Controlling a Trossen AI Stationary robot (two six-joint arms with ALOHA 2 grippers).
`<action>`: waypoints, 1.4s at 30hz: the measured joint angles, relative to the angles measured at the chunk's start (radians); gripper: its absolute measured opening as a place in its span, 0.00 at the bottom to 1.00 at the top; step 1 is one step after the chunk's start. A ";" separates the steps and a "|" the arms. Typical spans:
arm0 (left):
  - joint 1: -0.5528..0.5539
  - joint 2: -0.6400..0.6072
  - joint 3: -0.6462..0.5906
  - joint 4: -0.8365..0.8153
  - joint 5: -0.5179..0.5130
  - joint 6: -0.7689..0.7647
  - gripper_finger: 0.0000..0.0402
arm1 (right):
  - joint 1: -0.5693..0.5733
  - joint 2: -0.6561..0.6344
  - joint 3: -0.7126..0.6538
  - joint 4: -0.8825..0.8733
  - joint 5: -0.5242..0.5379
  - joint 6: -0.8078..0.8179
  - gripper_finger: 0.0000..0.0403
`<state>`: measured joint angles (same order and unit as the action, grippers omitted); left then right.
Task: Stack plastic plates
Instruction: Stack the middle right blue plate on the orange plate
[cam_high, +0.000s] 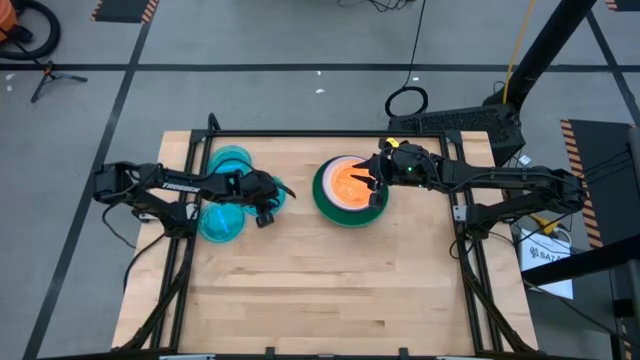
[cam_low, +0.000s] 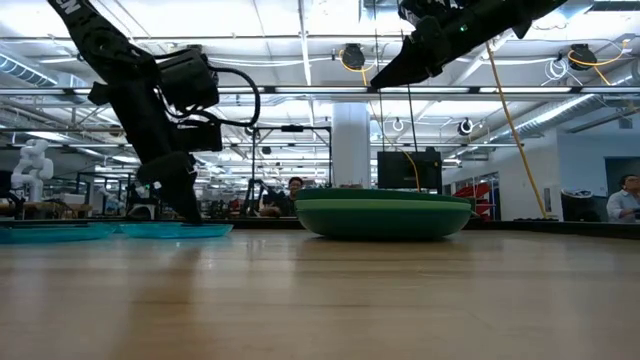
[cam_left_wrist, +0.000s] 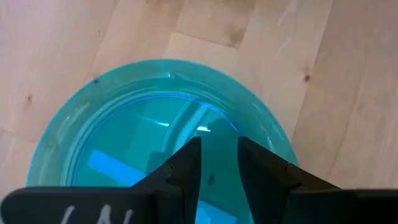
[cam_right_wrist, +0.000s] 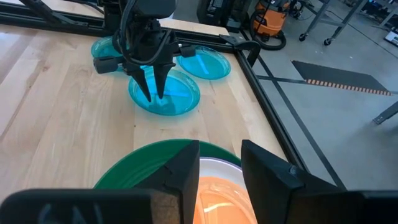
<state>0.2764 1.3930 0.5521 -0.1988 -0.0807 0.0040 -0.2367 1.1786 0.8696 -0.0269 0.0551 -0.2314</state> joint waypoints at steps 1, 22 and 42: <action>0.000 0.000 -0.001 0.001 0.000 -0.001 0.27 | 0.000 0.000 0.000 0.000 0.000 0.000 0.28; -0.132 0.000 -0.003 0.057 0.012 -0.173 0.27 | 0.000 0.000 0.000 0.000 0.000 0.002 0.28; 0.169 -0.074 0.176 -0.207 0.193 0.439 0.27 | 0.000 0.000 0.000 0.000 0.000 0.003 0.28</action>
<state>0.4450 1.3186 0.7280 -0.4055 0.1127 0.4432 -0.2367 1.1786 0.8696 -0.0273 0.0547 -0.2287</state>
